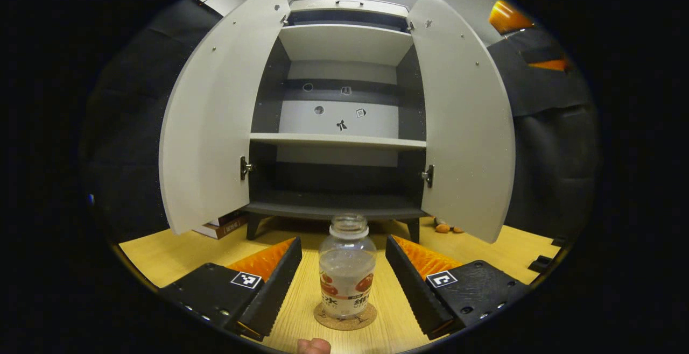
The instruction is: Grasp the bottle in the cabinet with the left hand and place it on the coaster, then close the right door with the right hand and the left door with the left hand.
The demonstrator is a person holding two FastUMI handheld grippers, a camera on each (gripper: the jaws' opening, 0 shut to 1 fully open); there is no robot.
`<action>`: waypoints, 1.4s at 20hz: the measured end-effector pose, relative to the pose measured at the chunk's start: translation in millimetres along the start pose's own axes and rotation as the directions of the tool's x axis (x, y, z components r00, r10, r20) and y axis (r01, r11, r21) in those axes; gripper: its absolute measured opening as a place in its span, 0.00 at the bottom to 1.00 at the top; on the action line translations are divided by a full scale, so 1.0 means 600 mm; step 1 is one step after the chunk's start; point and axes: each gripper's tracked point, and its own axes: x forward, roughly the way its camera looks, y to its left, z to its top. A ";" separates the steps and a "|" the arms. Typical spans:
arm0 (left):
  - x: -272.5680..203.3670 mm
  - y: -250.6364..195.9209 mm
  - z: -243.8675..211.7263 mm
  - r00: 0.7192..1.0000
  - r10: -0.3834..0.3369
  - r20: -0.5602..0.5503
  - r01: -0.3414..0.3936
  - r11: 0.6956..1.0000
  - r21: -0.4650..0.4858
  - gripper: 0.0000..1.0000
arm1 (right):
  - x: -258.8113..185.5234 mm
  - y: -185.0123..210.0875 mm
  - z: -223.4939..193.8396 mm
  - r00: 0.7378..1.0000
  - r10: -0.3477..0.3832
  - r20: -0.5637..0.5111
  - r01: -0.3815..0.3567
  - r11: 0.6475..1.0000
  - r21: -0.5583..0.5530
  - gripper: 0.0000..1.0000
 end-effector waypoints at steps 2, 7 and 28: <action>-0.018 -0.001 0.053 1.000 -0.017 -0.005 0.017 1.000 -0.022 0.95 | -0.004 -0.020 0.019 0.999 -0.014 0.050 0.012 0.999 0.040 0.99; -0.048 -0.006 0.186 0.997 -0.067 0.031 0.067 0.998 0.000 0.95 | 0.000 -0.108 0.088 0.982 -0.087 0.171 0.071 0.993 0.093 0.99; -0.127 0.018 0.232 0.998 -0.060 0.034 0.063 0.995 -0.078 0.95 | 0.193 -0.208 0.153 0.989 -0.039 0.141 0.029 0.997 0.074 0.96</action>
